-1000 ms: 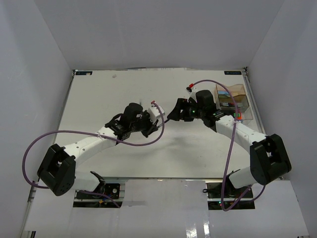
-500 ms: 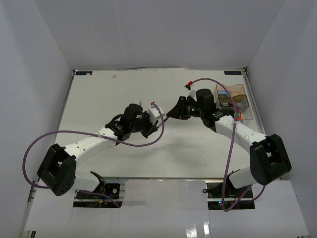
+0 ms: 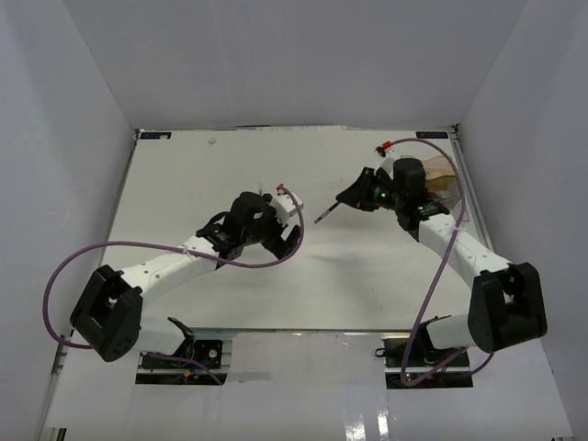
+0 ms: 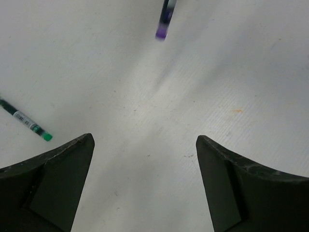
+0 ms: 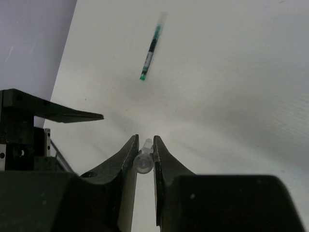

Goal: Sort the stationery into containers
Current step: Place the pen in the storage box, then pick up the pen from the center of the board.

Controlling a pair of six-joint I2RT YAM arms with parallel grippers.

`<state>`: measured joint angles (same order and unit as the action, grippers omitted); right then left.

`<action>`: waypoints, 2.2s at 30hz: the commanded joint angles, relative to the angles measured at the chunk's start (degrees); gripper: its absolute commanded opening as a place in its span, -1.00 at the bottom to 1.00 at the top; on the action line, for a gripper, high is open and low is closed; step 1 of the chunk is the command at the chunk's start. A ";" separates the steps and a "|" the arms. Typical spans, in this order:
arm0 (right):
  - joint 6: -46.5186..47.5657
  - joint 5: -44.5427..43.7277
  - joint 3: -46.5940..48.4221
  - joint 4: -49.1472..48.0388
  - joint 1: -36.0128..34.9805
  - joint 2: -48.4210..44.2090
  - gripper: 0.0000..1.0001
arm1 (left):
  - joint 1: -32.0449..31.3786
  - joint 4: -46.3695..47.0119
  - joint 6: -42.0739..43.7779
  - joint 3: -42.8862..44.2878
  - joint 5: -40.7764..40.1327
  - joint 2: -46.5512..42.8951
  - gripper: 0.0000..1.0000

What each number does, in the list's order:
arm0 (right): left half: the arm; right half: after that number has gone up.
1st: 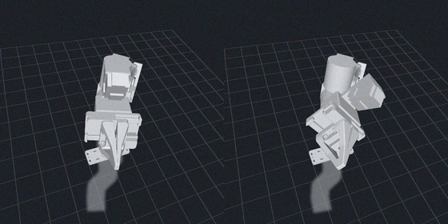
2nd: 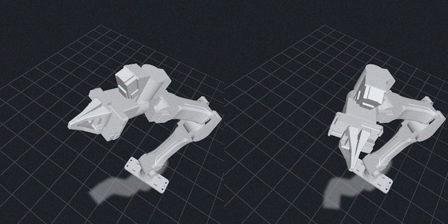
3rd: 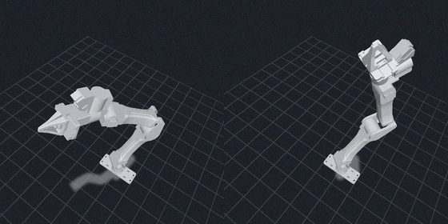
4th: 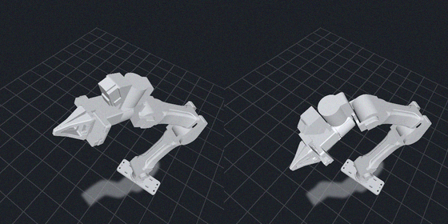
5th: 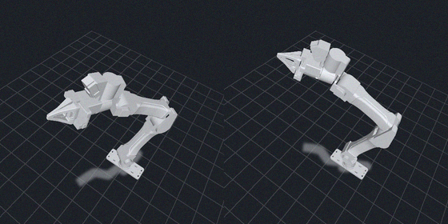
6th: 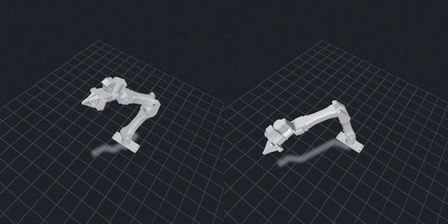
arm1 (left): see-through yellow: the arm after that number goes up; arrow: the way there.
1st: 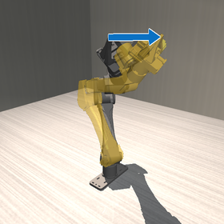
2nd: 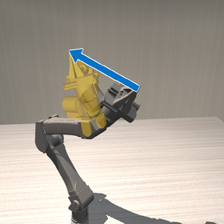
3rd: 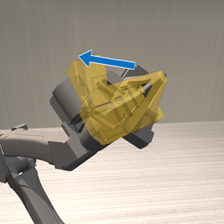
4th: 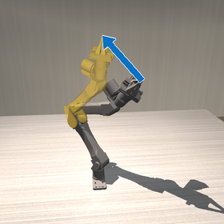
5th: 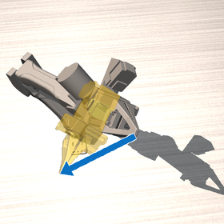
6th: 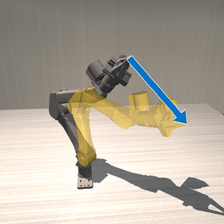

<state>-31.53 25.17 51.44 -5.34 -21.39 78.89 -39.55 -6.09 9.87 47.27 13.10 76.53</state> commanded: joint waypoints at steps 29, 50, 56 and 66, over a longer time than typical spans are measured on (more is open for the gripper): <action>8.24 0.05 20.62 7.63 41.78 20.14 -0.79 | 15.29 -4.64 -21.12 6.52 -14.69 6.17 0.96; 15.79 -20.86 23.19 17.83 37.57 11.30 0.96 | 15.29 -4.90 -24.28 6.52 -15.12 7.31 0.96; 16.67 -24.55 13.71 17.03 30.37 -2.04 0.82 | 15.29 -4.11 -28.41 6.70 -14.60 10.03 0.96; 15.53 -19.55 -6.95 12.82 23.41 -28.08 0.80 | 12.92 -6.48 -29.82 14.86 -24.61 20.67 0.76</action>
<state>-15.97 3.62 47.24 10.50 2.83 55.22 -25.69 -11.92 -19.20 57.98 -6.63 96.20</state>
